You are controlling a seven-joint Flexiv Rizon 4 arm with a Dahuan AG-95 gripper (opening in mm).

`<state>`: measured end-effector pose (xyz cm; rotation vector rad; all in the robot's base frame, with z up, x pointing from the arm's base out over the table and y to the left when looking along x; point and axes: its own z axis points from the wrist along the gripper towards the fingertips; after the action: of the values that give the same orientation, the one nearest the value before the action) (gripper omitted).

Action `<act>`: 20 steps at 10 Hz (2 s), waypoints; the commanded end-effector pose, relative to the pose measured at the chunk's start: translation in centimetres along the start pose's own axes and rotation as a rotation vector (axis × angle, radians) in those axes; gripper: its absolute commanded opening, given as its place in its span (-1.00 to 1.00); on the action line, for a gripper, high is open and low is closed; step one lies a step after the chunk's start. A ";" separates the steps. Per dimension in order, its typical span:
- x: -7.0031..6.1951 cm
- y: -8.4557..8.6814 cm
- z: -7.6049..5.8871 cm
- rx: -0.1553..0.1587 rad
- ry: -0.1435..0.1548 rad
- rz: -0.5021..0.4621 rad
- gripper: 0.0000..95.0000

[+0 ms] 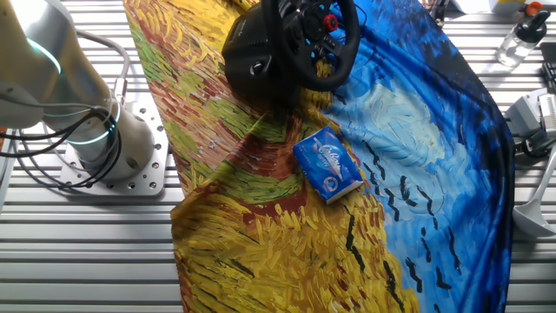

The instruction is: Rotate the steering wheel 90 degrees counterclockwise

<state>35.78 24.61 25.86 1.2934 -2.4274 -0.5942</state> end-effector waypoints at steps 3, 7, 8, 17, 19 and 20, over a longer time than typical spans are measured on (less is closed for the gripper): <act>0.1 -0.1 0.5 0.006 0.008 0.000 0.20; 0.4 -0.1 0.9 0.014 0.011 -0.005 0.20; 0.4 -0.1 1.0 0.014 0.012 -0.005 0.20; 0.3 -0.1 1.3 0.031 0.026 0.000 -0.20; 0.4 -0.1 1.3 0.041 0.036 0.007 -1.00; 0.4 -0.1 1.4 0.049 0.040 0.003 -1.00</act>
<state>35.09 24.54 24.54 1.3112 -2.4253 -0.4998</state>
